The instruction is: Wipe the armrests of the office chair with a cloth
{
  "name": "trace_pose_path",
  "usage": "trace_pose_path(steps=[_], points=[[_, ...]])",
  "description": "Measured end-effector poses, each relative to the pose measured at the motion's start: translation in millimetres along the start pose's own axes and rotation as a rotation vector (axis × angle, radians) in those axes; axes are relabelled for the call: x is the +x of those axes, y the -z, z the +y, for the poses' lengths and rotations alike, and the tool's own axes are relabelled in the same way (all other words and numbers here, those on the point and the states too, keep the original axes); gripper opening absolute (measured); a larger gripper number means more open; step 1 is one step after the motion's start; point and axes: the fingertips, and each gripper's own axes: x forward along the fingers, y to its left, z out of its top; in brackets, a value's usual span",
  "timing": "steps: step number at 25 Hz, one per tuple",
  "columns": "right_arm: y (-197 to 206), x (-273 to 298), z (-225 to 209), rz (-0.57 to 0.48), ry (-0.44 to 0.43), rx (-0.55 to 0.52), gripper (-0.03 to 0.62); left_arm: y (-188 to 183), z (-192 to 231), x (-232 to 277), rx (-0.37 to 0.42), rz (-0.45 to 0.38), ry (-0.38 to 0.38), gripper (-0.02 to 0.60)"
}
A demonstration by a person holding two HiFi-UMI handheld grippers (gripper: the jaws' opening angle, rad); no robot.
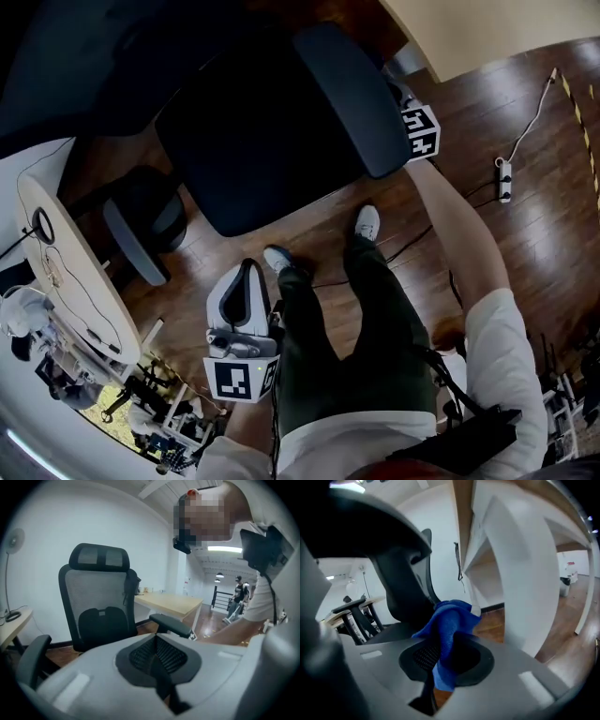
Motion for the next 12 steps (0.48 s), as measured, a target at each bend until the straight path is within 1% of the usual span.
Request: trace_pose_path(steps=[2, 4, 7, 9, 12], points=[[13.0, 6.8, -5.0, 0.020, 0.005, 0.008, 0.067, 6.6, 10.3, 3.2, -0.004, 0.007, -0.016, -0.003], [22.2, 7.4, -9.1, 0.030, 0.011, 0.030, 0.067, 7.5, 16.1, -5.9, -0.011, 0.007, -0.025, -0.003], [27.3, -11.7, -5.4, 0.031, 0.016, 0.074, 0.067, -0.4, 22.0, -14.3, -0.013, -0.031, -0.028, -0.003], [19.4, -52.9, 13.2, 0.016, 0.014, 0.109, 0.067, -14.7, 26.1, -20.3, -0.006, -0.063, -0.027, -0.003], [-19.2, -169.9, 70.0, -0.019, -0.002, 0.147, 0.067, -57.4, 25.0, -54.3, 0.001, -0.068, -0.022, -0.003]])
